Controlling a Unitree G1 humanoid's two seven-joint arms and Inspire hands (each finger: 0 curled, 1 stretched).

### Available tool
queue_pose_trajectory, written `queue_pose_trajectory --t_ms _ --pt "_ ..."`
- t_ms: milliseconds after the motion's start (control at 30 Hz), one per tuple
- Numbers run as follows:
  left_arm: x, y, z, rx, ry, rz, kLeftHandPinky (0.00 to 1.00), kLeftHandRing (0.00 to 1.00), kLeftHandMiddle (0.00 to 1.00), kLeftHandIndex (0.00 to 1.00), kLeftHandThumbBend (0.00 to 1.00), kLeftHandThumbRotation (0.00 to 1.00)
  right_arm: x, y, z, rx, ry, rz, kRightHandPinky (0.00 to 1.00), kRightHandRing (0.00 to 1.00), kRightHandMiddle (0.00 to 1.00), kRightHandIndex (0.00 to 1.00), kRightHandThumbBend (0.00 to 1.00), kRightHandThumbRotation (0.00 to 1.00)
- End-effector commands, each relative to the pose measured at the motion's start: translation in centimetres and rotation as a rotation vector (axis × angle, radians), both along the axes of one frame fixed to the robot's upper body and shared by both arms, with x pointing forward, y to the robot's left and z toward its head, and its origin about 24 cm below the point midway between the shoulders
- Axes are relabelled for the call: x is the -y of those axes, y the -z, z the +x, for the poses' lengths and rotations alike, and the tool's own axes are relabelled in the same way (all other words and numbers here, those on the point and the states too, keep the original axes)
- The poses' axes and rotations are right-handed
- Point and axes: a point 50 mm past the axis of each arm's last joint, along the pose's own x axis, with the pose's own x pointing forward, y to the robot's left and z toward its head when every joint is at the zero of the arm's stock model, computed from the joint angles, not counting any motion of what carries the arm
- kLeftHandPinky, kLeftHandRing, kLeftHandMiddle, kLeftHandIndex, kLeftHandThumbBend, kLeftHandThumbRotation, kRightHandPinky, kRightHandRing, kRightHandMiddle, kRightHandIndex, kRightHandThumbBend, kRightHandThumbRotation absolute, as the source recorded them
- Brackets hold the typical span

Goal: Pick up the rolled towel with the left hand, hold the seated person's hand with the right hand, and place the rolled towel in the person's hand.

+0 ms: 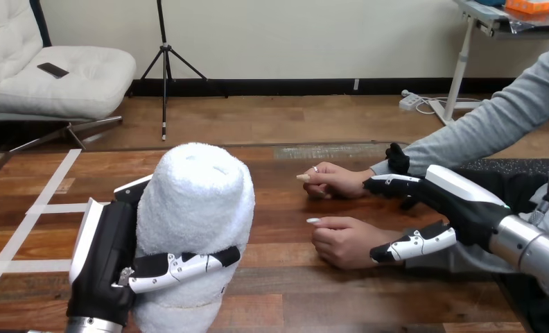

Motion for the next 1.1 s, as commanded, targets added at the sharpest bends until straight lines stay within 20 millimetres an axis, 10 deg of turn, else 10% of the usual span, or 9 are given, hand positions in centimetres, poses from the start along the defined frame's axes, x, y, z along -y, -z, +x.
queue_pose_trajectory --t_ms 0,1067 --pt "0.1 -2.2 1.3 0.118 0.01 -0.022 0.25 0.31 0.35 0.37 0.67 0.0 -0.1 -3.2 2.1 0.105 -0.015 -0.042 0.79 0.88 0.87 0.87 1.0 0.47" --pt "-0.1 -2.2 1.2 0.126 0.023 -0.025 0.24 0.29 0.35 0.37 0.66 0.0 0.2 -3.0 3.4 0.024 0.004 -0.191 0.78 0.87 0.86 0.85 1.0 0.44"
